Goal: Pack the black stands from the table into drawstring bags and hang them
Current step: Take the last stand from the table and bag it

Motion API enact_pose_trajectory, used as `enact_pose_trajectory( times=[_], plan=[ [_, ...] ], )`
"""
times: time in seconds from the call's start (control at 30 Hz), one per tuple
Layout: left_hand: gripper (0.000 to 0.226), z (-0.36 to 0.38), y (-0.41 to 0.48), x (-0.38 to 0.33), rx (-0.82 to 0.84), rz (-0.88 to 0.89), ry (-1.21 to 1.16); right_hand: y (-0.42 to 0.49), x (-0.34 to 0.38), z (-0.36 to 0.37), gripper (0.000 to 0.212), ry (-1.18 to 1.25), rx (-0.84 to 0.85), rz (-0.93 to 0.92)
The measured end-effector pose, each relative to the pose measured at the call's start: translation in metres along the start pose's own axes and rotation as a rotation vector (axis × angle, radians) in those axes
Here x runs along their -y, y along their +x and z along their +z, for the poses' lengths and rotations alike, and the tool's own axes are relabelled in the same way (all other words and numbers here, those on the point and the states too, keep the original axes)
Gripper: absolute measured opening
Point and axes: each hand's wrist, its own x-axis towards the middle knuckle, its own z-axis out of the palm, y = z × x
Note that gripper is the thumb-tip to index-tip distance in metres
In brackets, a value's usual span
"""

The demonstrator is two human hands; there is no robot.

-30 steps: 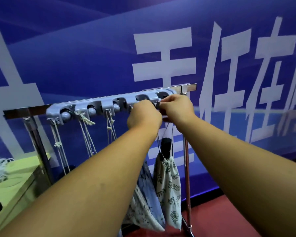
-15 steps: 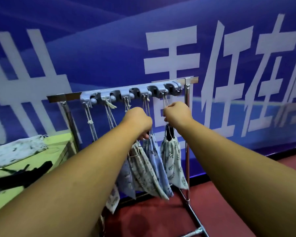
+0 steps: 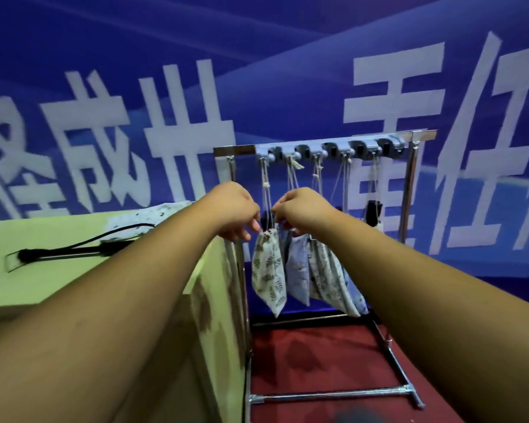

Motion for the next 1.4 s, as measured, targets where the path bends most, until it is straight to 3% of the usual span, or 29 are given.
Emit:
enact_pose_trajectory(
  times=[0.3, 0.53, 0.9, 1.2, 1.3, 1.4],
  plan=[
    [0.018, -0.075, -0.039, 0.165, -0.168, -0.24, 0.021, -0.019, 0.038, 0.122, 0.016, -0.007, 0.269, -0.057],
    [0.024, -0.095, -0.038, 0.243, -0.314, -0.246, 0.051, -0.003, 0.052, 0.184, 0.019, -0.213, 0.217, -0.199],
    [0.018, -0.109, 0.023, 0.265, -0.44, -0.118, -0.053, 0.053, 0.064, 0.217, 0.015, -0.19, 0.024, -0.275],
    [0.024, -0.134, 0.123, 0.275, -0.579, 0.09, 0.262, 0.122, 0.084, 0.243, 0.026, -0.337, 0.068, -0.355],
    [0.029, -0.134, 0.166, 0.273, -0.486, 0.104, 0.488, 0.145, 0.082, 0.256, 0.037, -0.472, 0.155, -0.357],
    [0.048, -0.125, 0.186, 0.269, -0.328, 0.011, 0.633, 0.151, 0.076, 0.264, 0.045, -0.533, 0.231, -0.328]
  ],
)
